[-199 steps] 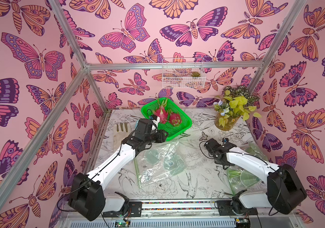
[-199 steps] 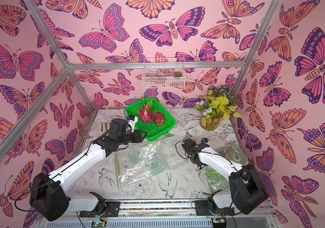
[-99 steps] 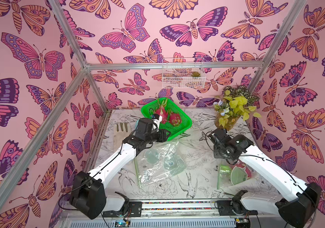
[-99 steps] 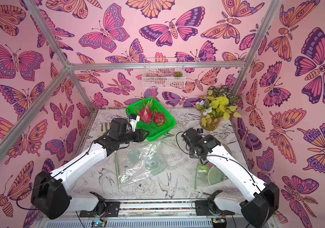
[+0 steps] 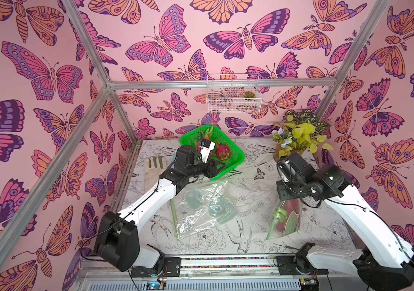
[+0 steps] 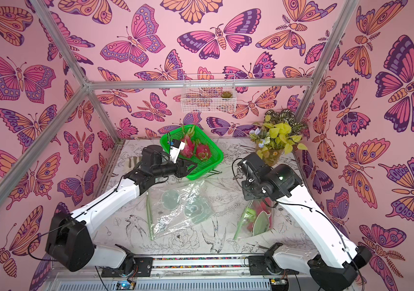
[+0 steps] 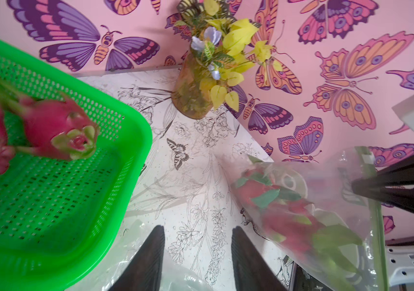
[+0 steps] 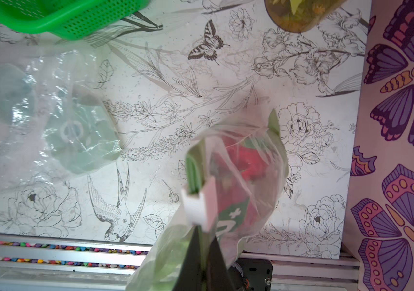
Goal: Open the zip-top bag and take out the dragon fruit
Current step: Pick up the zipper food storage bag at the corner of the board.
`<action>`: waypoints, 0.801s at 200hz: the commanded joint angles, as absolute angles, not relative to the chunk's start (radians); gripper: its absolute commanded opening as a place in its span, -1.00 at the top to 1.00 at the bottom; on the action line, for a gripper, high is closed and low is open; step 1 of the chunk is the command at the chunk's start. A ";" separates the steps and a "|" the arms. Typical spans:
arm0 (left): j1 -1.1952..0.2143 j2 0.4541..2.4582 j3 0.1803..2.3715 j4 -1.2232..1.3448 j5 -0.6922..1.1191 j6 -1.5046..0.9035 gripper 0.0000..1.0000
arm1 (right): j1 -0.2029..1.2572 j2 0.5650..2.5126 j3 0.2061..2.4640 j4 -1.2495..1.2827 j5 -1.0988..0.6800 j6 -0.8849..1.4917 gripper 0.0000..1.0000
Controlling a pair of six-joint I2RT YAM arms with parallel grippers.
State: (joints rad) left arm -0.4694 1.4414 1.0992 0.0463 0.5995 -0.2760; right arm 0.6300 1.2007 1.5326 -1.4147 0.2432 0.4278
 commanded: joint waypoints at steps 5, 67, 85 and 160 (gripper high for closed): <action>-0.462 1.492 1.128 0.183 0.776 -0.167 0.09 | 0.639 1.178 1.601 -1.439 0.183 0.314 1.00; -0.462 1.616 1.250 0.212 0.995 -0.128 0.07 | 0.638 1.214 1.780 -1.483 0.105 0.142 1.00; -0.463 1.609 1.242 0.218 1.022 -0.081 0.04 | 0.639 1.225 1.792 -1.486 0.110 0.104 1.00; -0.514 1.622 1.168 0.226 1.146 0.227 -0.04 | 0.639 1.168 1.665 -1.325 -0.020 -0.081 1.00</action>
